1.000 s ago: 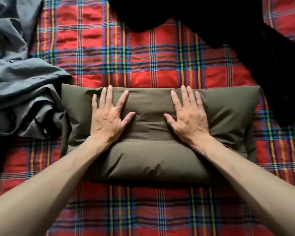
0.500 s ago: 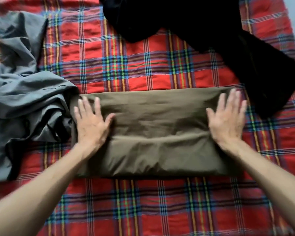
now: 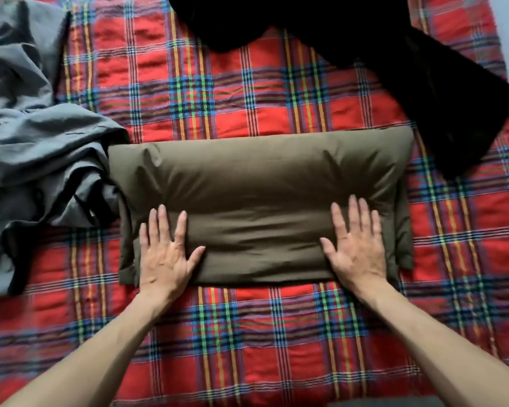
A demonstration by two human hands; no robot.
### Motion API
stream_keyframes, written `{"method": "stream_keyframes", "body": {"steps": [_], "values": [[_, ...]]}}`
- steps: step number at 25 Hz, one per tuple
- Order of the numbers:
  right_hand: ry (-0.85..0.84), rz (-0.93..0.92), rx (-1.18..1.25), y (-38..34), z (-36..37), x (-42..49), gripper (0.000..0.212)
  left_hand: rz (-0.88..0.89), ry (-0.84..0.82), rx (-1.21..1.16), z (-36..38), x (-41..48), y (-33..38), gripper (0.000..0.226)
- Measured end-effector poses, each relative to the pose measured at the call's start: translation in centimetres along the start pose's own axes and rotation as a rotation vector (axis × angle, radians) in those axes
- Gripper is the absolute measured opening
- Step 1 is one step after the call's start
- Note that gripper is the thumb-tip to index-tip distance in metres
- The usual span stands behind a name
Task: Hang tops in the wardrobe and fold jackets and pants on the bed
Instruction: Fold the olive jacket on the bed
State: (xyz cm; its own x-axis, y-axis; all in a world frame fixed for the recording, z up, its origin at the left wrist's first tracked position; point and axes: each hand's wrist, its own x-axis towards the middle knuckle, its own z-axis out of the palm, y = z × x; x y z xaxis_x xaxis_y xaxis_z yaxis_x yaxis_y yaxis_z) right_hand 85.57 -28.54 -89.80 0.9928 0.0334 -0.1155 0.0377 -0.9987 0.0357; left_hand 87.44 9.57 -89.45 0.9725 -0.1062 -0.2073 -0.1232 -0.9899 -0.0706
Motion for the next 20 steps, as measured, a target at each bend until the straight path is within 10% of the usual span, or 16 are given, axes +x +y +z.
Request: {"method": "stream_keyframes", "body": {"steps": [6,12,20], "values": [[-0.114,0.283,0.129,4.7,-2.4,-1.9,0.076,-0.351,-0.116,-0.145,-1.1,-2.4,-3.5,0.083],[-0.073,0.863,0.830,5.9,-6.2,3.8,0.078,-0.915,0.052,-0.859,-7.3,4.0,-4.3,0.076],[-0.159,0.771,0.771,4.7,-9.5,5.2,0.037,-0.967,-0.141,-0.647,-9.9,4.6,-3.2,0.057]]}}
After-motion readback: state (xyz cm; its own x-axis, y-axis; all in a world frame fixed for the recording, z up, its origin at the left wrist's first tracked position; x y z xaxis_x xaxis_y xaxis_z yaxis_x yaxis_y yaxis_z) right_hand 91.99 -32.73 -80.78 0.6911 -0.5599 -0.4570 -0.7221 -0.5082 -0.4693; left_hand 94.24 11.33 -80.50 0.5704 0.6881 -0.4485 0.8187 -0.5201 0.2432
